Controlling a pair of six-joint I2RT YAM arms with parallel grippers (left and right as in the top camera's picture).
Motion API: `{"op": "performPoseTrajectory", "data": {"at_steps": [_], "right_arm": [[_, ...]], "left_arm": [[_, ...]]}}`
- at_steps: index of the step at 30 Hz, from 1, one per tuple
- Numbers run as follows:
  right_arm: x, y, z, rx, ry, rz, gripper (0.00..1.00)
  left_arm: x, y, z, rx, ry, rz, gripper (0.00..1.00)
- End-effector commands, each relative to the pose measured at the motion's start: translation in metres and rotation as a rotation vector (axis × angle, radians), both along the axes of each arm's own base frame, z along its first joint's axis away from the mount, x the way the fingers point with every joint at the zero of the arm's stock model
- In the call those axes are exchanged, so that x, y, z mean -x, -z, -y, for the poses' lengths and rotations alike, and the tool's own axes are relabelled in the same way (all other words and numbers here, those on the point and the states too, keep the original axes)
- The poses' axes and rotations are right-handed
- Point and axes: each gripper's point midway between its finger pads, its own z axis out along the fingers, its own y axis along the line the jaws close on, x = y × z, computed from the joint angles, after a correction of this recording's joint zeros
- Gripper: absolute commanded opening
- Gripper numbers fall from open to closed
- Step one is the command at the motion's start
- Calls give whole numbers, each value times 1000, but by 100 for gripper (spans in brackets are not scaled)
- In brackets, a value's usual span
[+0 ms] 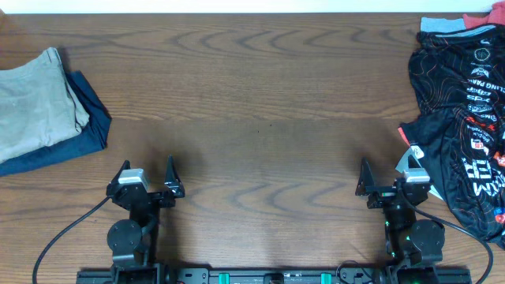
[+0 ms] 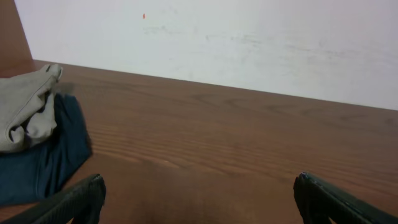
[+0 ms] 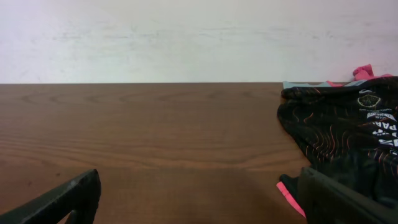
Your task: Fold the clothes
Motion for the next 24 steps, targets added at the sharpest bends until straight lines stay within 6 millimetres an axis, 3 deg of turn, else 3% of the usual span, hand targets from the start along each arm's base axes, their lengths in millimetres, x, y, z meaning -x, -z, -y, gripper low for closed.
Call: {"op": "performPoseTrajectory", "data": {"at_steps": [1, 13, 19, 24], "right_arm": [[0, 1, 3, 8, 11, 0, 99], [0, 0, -3, -8, -24, 1, 99], [1, -1, -4, -48, -29, -3, 99], [4, 6, -1, -41, -8, -86, 99]], "left_arm": [[1, 13, 3, -8, 19, -43, 98], [1, 15, 3, -6, 18, -50, 98], [1, 14, 4, 81, 13, -48, 98], [3, 10, 5, 86, 18, -75, 98]]}}
